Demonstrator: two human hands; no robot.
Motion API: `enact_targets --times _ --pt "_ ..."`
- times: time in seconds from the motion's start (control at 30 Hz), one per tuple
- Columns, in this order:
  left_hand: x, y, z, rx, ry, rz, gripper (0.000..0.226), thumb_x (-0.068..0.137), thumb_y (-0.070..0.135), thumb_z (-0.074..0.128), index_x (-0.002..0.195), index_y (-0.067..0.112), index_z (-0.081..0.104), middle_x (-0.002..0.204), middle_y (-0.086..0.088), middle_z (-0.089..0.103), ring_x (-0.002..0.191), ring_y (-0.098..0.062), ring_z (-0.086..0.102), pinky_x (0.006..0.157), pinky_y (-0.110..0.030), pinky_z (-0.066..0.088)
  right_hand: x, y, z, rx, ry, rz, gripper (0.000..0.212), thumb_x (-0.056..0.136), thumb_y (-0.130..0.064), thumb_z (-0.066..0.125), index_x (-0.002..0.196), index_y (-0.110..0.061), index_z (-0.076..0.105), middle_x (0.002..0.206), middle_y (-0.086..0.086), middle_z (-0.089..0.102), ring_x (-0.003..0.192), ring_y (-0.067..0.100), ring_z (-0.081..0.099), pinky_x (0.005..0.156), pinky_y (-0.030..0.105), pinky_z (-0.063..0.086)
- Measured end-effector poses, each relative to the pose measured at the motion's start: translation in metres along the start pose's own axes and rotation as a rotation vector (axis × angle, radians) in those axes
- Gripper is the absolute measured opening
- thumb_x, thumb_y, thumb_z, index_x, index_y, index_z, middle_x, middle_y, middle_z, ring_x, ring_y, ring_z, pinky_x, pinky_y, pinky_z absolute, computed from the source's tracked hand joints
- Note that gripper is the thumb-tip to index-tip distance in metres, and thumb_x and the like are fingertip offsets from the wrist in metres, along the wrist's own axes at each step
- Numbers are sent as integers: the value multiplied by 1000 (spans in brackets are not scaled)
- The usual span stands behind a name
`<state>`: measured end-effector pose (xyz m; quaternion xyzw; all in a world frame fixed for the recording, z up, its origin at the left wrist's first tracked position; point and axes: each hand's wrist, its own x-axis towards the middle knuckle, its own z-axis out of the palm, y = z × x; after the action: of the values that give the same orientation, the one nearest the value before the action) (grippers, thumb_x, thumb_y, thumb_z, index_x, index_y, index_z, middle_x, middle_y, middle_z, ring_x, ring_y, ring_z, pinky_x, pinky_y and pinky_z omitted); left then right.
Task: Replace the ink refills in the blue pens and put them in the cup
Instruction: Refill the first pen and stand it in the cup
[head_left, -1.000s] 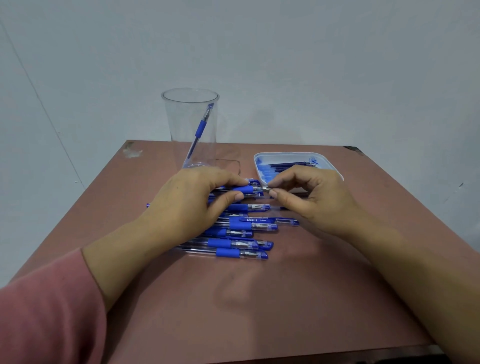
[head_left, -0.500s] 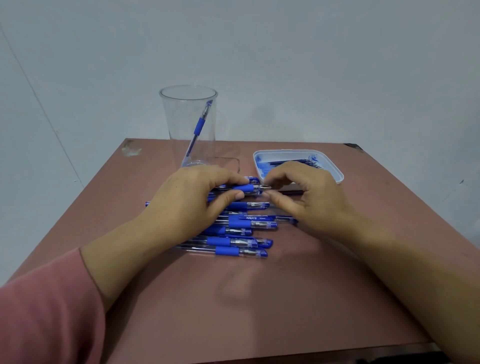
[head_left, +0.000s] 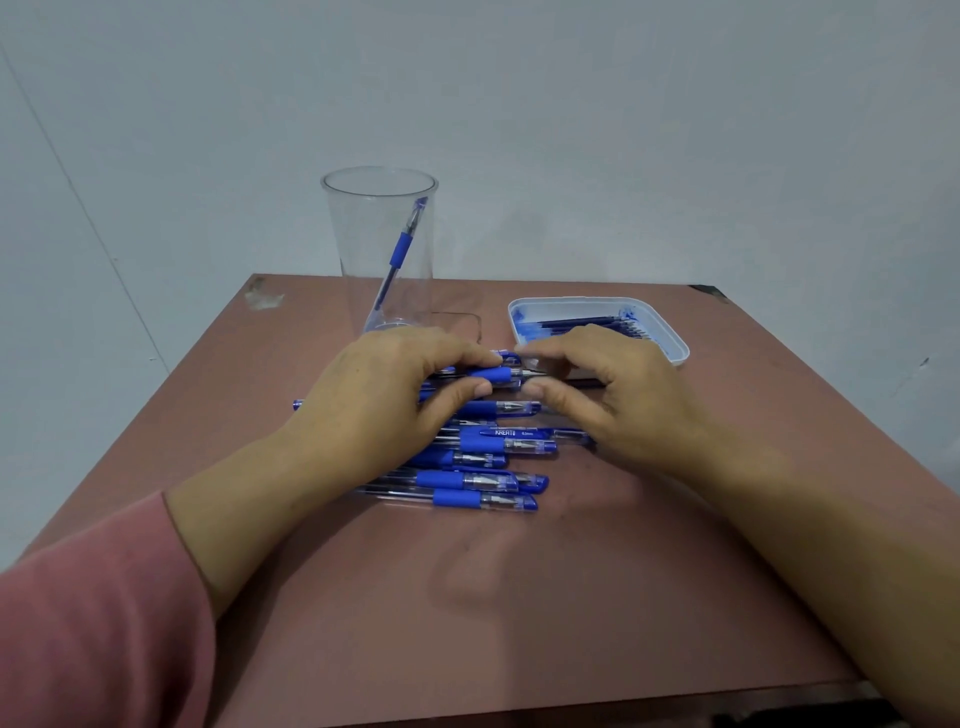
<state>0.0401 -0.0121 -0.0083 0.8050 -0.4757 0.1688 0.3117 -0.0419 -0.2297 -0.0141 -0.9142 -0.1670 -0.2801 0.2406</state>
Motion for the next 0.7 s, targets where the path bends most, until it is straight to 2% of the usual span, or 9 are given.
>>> enact_targets --times 0.07,0.2,0.27,0.33,0.4,0.5,0.6,0.7 --pt "0 0 0 1 3 7 26 89 33 64 114 30 69 95 15 69 85 -4 62 76 -32 54 -1 0 0 6 19 2 35 85 -30 71 118 -25 62 96 -9 64 90 5 59 82 22 49" --pt "0 -1 1 -1 -2 11 26 89 34 64 115 30 69 96 16 68 86 -4 61 76 -34 55 1 -1 0 -36 14 -32 12 90 -26 65 99 -18 67 88 -12 62 82 8 57 75 28 47" --pt "0 0 1 -1 1 18 26 90 38 62 114 31 69 96 16 69 85 -4 62 75 -35 55 0 -1 -1 -33 8 -31 18 92 -30 63 105 -21 68 88 -16 61 82 7 57 75 25 47" --pt "0 1 1 -10 13 17 26 90 38 62 113 30 69 94 15 69 84 -5 62 74 -36 55 -1 -2 -2 -13 21 -17 28 88 -31 67 115 -24 64 93 -12 64 87 6 59 79 24 49" --pt "-1 1 1 -12 13 24 25 89 33 65 114 29 69 93 15 69 83 -7 62 73 -37 55 -1 -2 -2 -16 29 -27 23 86 -25 69 109 -22 64 93 -7 64 86 8 60 78 28 50" --pt "0 2 1 -9 3 39 26 89 33 64 114 31 69 91 21 63 83 -4 61 75 -35 55 1 -1 -1 -44 15 -61 11 91 -23 65 98 -15 67 87 -9 62 81 8 57 74 30 48" --pt "0 1 2 -8 8 54 25 89 34 64 114 31 69 89 27 57 82 -1 59 74 -33 54 0 -1 -2 -10 15 -44 19 91 -30 62 106 -20 67 90 -11 63 83 7 58 75 27 49" --pt "0 1 2 -12 21 70 27 88 38 61 112 31 70 88 28 56 82 -2 60 73 -35 55 0 -3 -3 1 16 -43 19 86 -24 70 104 -18 67 92 -6 65 85 9 61 77 32 51"
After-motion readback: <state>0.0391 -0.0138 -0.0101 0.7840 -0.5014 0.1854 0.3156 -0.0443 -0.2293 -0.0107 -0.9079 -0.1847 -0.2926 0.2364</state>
